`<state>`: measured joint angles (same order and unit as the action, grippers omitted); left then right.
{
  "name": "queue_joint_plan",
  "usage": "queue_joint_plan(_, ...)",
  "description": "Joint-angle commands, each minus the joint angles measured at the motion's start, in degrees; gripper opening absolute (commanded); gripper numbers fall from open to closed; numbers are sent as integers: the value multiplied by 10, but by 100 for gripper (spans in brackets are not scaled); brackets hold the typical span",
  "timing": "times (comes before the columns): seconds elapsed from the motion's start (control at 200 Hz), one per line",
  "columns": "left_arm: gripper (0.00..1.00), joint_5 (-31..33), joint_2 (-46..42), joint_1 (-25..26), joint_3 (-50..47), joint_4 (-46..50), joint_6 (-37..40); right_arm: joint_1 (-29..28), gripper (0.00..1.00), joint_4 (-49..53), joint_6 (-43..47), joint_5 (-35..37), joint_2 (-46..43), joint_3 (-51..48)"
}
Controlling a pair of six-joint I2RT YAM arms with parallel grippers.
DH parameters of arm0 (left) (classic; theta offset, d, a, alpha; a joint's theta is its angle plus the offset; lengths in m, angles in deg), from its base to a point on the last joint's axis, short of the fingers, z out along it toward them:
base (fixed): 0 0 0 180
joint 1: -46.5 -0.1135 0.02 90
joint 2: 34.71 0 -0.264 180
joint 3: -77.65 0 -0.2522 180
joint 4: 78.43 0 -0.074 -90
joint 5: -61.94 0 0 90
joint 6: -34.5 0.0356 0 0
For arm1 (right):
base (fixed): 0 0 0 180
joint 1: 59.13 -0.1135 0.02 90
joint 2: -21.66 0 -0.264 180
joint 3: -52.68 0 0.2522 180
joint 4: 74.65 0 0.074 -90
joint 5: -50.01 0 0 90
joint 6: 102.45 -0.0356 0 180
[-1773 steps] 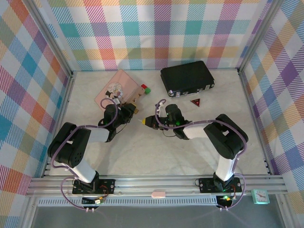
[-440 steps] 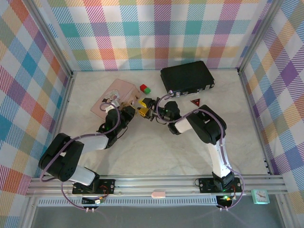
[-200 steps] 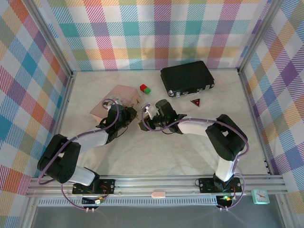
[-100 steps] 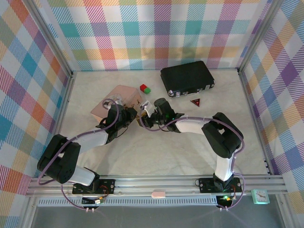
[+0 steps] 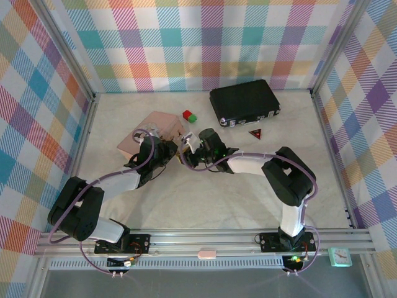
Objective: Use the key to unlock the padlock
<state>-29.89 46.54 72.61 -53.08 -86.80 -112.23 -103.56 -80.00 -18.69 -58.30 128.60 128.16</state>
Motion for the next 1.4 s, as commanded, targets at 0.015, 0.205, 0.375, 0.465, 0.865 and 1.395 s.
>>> queue_joint_plan(0.015, 0, -51, -34, 5, -3, -32, 56, 14, 0, 18, -54, -30, -19, 31)
queue_joint_plan(0.205, 0, -107, -32, -1, -37, -119, 155, 63, 0, -60, -210, -167, -3, 17)
queue_joint_plan(0.375, 0, -147, -11, -8, -53, -180, 167, 87, 0, -133, -296, -236, 23, 16)
queue_joint_plan(0.465, 0, -171, 1, -12, -63, -219, 176, 107, 0, -206, -382, -278, 46, 12)
queue_joint_plan(0.865, 0, -225, 52, -37, -78, -320, 165, 142, 0, -387, -577, -323, 100, -3)
queue_joint_plan(1.395, 0, -115, -8, -37, -32, -116, 126, 124, 12, -40, -289, -235, -29, -13)
